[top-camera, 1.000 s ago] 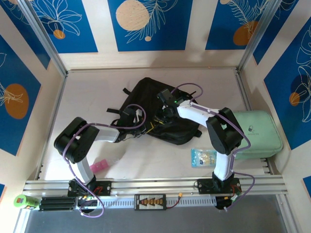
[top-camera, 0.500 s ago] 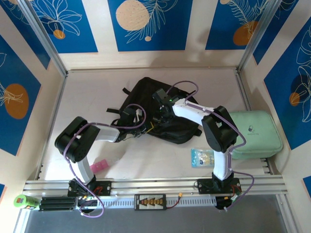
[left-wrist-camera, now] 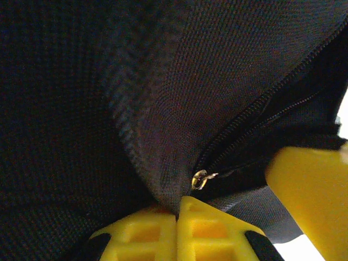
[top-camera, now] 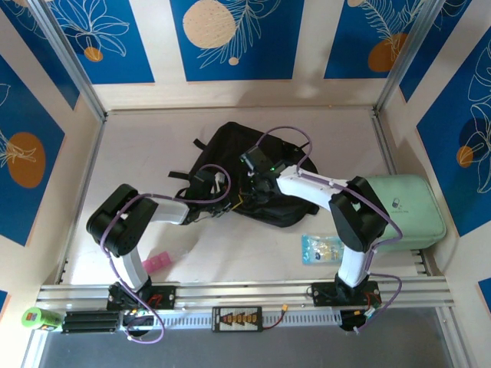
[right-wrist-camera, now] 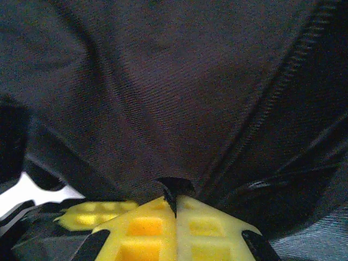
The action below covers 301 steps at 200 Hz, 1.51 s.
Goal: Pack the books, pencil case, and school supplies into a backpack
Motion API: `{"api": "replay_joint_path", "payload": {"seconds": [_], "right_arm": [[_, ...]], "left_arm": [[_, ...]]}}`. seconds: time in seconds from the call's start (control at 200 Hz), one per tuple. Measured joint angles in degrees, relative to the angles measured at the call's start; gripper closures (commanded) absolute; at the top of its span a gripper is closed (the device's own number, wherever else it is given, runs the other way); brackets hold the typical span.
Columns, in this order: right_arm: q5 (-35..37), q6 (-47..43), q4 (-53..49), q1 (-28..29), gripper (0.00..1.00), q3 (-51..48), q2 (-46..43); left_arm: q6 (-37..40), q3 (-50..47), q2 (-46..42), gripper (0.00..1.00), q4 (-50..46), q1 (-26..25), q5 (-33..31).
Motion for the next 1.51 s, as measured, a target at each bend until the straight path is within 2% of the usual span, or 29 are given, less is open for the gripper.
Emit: {"api": "replay_joint_path", "payload": {"seconds": [0.375,0.75,1.16,1.345,1.505], "right_arm": [[0.52,-6.25,1.9,-0.76,1.0,-0.39,-0.2],[5.9,-12.57,1.95,-8.02,1.0,4.74,0.15],[9.66,-15.85,2.38,-14.88,1.0,16.28,9.62],[11.82,-15.32,0.33,-15.87,1.0,23.76,14.32],[12.11,-14.03,0.44,-16.28,1.0,24.22,14.12]], "left_arm": [[0.11,-0.13,-0.07,1.0,0.0,0.0,0.0],[0.11,-0.13,-0.5,1.0,-1.05,0.0,-0.2],[0.13,-0.24,-0.61,1.0,-1.33,0.0,-0.24],[0.31,-0.24,-0.68,1.0,-1.57,0.0,-0.24],[1.9,0.22,-1.57,1.0,-4.37,1.33,0.13]]}}
